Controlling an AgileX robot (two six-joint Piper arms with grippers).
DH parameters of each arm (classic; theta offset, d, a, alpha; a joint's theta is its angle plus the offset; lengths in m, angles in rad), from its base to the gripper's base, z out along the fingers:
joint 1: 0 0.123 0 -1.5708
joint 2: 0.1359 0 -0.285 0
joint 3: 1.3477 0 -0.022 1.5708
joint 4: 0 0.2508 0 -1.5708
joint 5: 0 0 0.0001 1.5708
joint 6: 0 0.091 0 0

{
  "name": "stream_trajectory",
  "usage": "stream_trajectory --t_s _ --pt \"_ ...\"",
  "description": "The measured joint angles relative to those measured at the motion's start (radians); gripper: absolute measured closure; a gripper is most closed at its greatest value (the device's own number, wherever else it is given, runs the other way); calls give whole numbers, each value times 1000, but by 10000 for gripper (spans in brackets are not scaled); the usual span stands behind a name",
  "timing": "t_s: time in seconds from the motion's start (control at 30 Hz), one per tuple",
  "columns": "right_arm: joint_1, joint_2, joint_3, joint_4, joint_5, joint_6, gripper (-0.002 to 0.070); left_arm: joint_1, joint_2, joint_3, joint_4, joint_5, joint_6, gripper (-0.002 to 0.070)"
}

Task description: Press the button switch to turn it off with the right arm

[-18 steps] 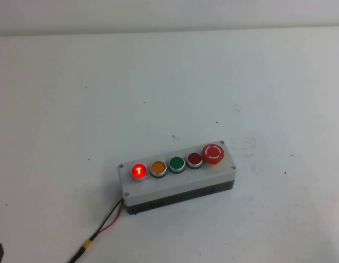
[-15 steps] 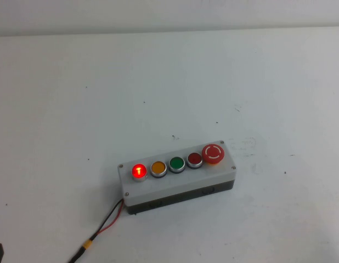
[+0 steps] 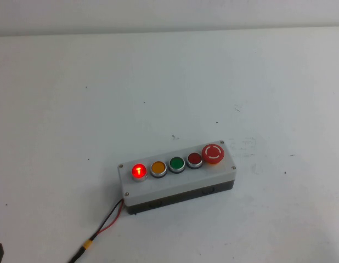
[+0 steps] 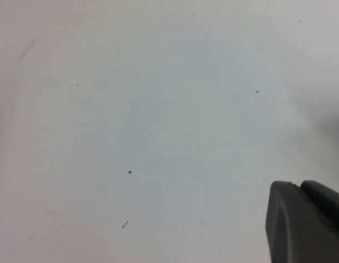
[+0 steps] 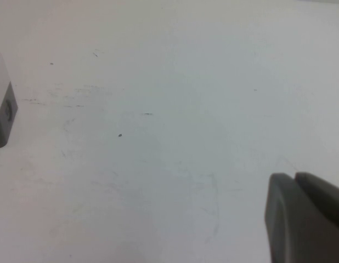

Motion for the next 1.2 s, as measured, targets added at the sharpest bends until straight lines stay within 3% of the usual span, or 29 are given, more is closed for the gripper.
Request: stream_trajectory --t_s 0.6,0.8,1.0,1.2 --pt "0 0 0 43 -3 0 692 0 0 0 0 0 0 677" --pt "0 0 0 283 -67 0 692 0 0 0 0 0 0 677" --pt "0 0 0 659 -193 0 692 0 0 0 0 0 0 677" --pt "0 0 0 819 -199 0 692 0 0 0 0 0 0 677"
